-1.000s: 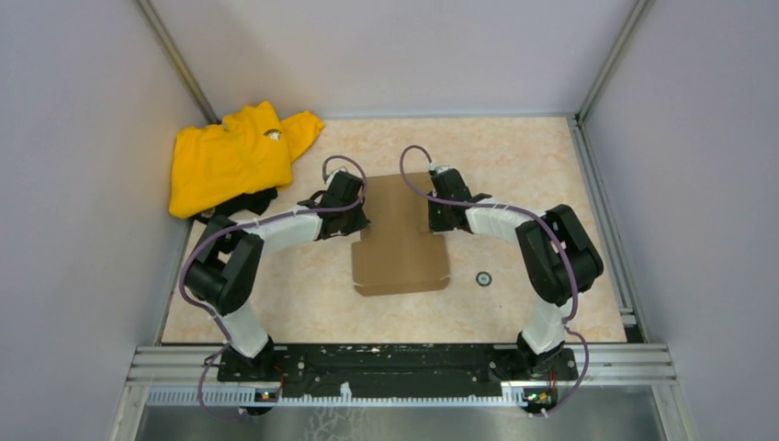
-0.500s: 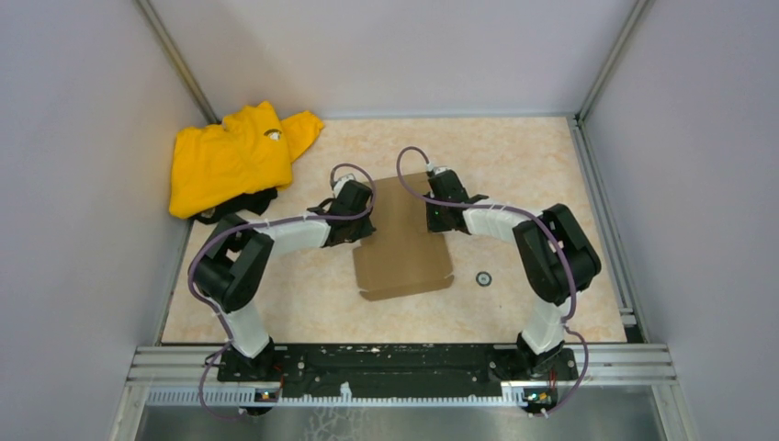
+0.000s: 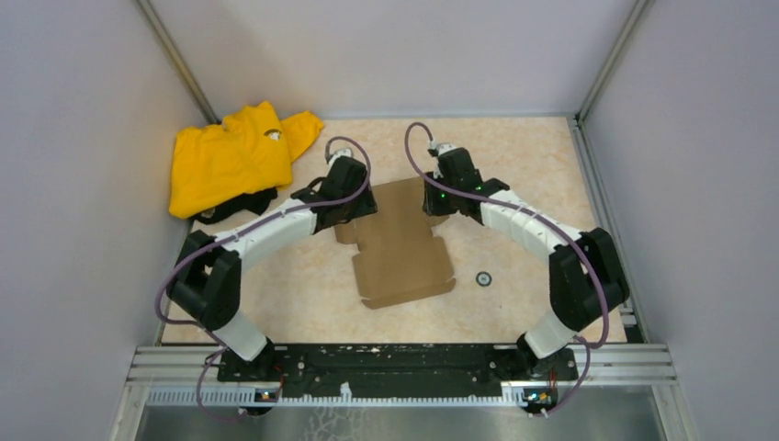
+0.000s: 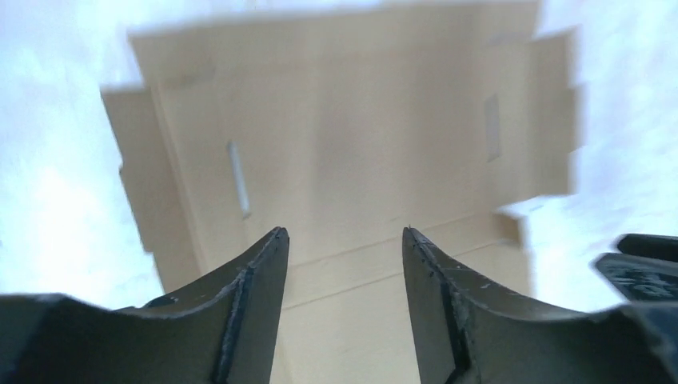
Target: Fold the paper box
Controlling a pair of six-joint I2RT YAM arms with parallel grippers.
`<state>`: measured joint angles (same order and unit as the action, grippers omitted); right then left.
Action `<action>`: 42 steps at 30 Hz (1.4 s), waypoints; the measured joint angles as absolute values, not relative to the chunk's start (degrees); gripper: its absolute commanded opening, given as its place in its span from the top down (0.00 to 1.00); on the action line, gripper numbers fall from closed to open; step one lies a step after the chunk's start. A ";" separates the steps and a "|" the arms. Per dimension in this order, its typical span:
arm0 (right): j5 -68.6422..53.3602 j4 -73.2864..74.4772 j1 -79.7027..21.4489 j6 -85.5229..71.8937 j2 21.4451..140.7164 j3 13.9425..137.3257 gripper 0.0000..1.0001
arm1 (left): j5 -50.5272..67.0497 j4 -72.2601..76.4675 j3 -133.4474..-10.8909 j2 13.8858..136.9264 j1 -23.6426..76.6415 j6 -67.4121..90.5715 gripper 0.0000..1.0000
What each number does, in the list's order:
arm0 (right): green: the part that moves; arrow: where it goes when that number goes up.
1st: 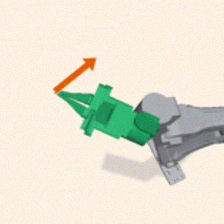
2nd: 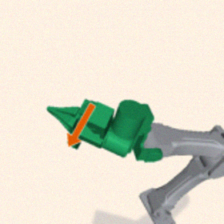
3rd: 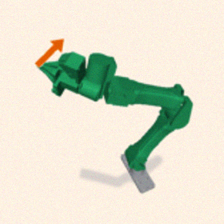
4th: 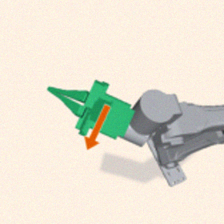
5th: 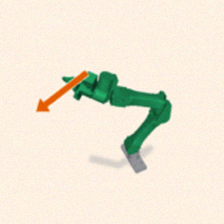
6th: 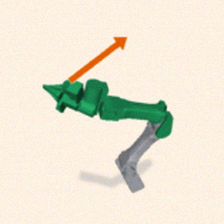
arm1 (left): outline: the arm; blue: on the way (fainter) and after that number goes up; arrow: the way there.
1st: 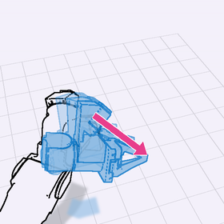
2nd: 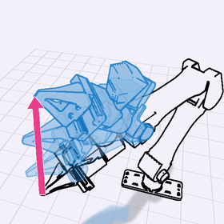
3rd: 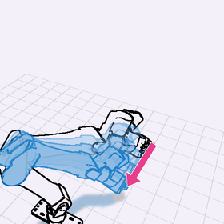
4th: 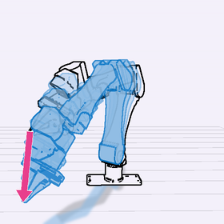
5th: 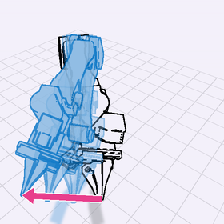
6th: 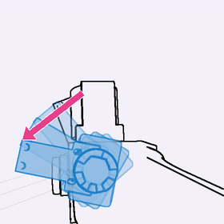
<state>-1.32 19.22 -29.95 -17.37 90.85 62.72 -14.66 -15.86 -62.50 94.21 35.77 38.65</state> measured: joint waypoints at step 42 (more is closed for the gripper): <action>-14.06 33.47 -15.66 -8.73 132.14 110.76 0.90 | -8.95 -22.98 -83.00 114.06 12.47 32.88 0.99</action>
<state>-14.06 33.47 -15.66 -8.73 132.14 110.76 -8.95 -22.98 -83.00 114.06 12.47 32.88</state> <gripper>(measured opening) 0.100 0.008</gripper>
